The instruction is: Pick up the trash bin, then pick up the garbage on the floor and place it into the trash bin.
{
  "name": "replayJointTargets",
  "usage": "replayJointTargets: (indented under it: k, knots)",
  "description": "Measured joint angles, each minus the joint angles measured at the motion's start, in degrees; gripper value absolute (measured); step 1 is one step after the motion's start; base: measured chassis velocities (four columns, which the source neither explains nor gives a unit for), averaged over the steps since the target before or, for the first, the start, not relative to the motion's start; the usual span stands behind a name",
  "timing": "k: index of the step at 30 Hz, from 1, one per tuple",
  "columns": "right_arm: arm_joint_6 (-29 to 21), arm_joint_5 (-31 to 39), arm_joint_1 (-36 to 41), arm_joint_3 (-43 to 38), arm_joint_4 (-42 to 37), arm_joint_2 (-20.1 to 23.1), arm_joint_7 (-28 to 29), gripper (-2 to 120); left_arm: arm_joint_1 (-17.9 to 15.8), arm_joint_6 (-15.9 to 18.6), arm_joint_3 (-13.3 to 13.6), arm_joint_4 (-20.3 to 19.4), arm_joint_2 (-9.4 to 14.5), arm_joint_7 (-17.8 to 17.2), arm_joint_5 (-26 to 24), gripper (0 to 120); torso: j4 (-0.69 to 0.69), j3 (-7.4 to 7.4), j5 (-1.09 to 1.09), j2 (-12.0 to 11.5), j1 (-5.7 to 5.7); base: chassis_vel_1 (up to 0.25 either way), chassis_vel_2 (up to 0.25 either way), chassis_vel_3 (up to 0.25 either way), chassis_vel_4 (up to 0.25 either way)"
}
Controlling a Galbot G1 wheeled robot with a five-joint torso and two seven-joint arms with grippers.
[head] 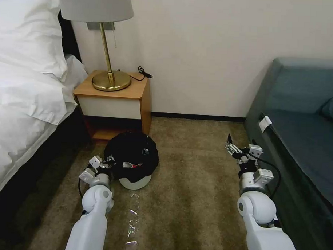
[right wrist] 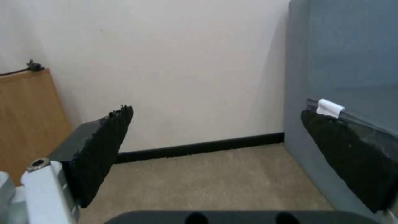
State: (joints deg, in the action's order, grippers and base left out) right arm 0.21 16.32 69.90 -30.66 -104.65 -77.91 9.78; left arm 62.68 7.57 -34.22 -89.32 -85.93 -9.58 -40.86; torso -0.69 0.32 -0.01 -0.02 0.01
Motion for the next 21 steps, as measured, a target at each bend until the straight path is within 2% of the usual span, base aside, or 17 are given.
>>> replayJointTargets:
  k: [2,5,6,7,8,9,10,11,14,17,19,21]
  knots:
    - [0.6,-0.3,0.1,-0.1,0.2,0.0,0.0,100,0.1,0.0,0.0,-0.6,0.0,0.3,0.7,45,0.00,0.00,0.00,0.0,0.00,0.000,0.000,0.000,0.000]
    - [3.6,-1.0,0.8,-1.4,1.1,0.1,-0.5,100,1.1,-0.2,0.4,-3.3,0.2,1.7,4.7,63,-0.01,0.00,0.00,0.0,0.00,0.000,0.000,0.000,0.000]
    - [3.6,-1.0,0.8,-1.4,1.1,0.1,-0.5,100,1.1,-0.2,0.4,-3.3,0.2,1.7,4.7,63,-0.01,0.00,0.00,0.0,0.00,0.000,0.000,0.000,0.000]
    - [4.6,-1.5,1.0,-2.0,1.2,0.1,-0.6,100,1.7,-0.2,0.5,-4.7,0.4,2.2,7.1,66,-0.01,0.00,0.00,0.0,0.00,0.000,0.000,0.000,0.000]
    - [6.1,-3.1,1.0,-3.2,1.5,0.1,-0.6,100,2.6,-0.5,0.6,-7.2,0.9,3.4,11.7,73,-0.01,0.00,0.00,0.0,0.00,0.000,0.000,0.000,0.000]
    - [6.1,-3.1,1.0,-3.2,1.5,0.1,-0.6,100,2.6,-0.5,0.6,-7.2,0.9,3.4,11.7,73,-0.01,0.00,0.00,0.0,0.00,0.000,0.000,0.000,0.000]
    - [7.4,-4.6,0.8,-4.3,1.7,0.1,-0.5,100,3.4,-0.7,0.7,-9.9,1.6,4.3,15.8,80,0.00,0.00,0.01,0.0,0.00,0.000,0.000,0.000,0.000]
    - [7.4,-4.6,0.8,-4.3,1.7,0.1,-0.5,100,3.4,-0.7,0.7,-9.9,1.6,4.3,15.8,80,0.00,0.00,0.01,0.0,0.00,0.000,0.000,0.000,0.000]
    - [10.1,-7.6,1.4,-6.7,1.7,0.0,-0.7,100,4.4,-0.4,0.9,-15.1,3.5,5.2,24.0,95,0.00,0.00,0.00,0.0,0.00,0.000,0.000,0.000,0.000]
    - [10.8,-8.2,2.0,-7.3,1.7,-0.1,-0.9,100,4.6,-0.1,1.1,-16.2,4.2,5.3,25.8,97,0.00,0.00,0.01,0.0,0.00,0.000,0.000,0.000,0.000]
    - [12.9,-9.1,4.0,-8.8,1.6,-0.4,-2.1,100,5.3,0.2,1.6,-17.9,6.3,5.3,27.2,99,-0.01,0.00,0.01,0.0,0.00,0.000,0.000,0.000,0.000]
    - [14.0,-9.5,5.0,-9.4,1.6,-0.5,-2.6,100,5.8,0.3,1.6,-18.4,7.2,5.4,27.3,99,-0.01,0.00,0.00,0.0,0.00,0.000,0.000,0.000,0.000]
